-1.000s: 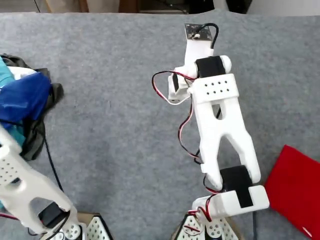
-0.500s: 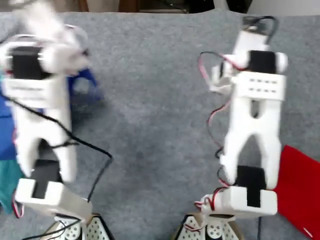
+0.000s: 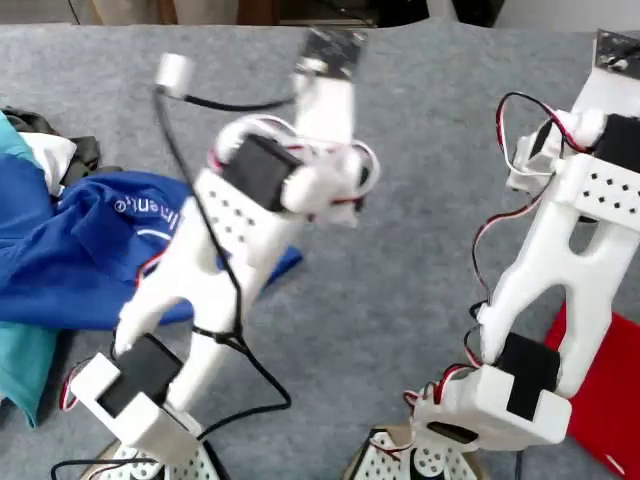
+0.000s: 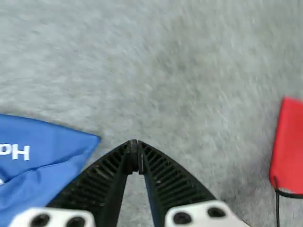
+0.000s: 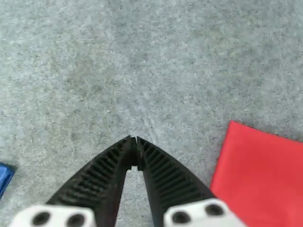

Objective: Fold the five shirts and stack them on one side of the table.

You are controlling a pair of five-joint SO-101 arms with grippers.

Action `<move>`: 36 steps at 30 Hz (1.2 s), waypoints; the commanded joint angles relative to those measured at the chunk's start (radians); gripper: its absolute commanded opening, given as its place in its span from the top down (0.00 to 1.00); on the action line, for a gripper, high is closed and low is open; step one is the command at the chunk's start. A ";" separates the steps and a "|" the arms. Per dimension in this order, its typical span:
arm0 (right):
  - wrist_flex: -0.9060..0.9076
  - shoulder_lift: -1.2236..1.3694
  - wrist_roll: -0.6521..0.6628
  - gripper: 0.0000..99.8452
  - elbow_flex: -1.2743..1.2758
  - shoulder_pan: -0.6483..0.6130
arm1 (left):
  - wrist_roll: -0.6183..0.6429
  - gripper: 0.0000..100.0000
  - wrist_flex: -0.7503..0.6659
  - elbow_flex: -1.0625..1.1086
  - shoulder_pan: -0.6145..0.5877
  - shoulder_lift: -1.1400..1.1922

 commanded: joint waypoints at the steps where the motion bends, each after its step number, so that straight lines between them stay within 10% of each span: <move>1: 0.008 -0.005 0.009 0.99 -0.039 0.010 | -0.002 0.98 -0.026 0.006 -0.044 -0.067; 9: 0.014 -0.002 0.011 0.95 -0.013 -0.145 | -0.002 0.79 0.133 -0.038 -0.647 -0.136; 19: -0.041 0.028 -0.043 0.82 0.182 -0.727 | -0.272 0.77 0.006 0.381 -1.372 -0.134; 36: -0.061 0.728 -0.219 0.82 -0.280 -1.112 | -0.381 0.77 -0.364 0.862 -1.649 -0.137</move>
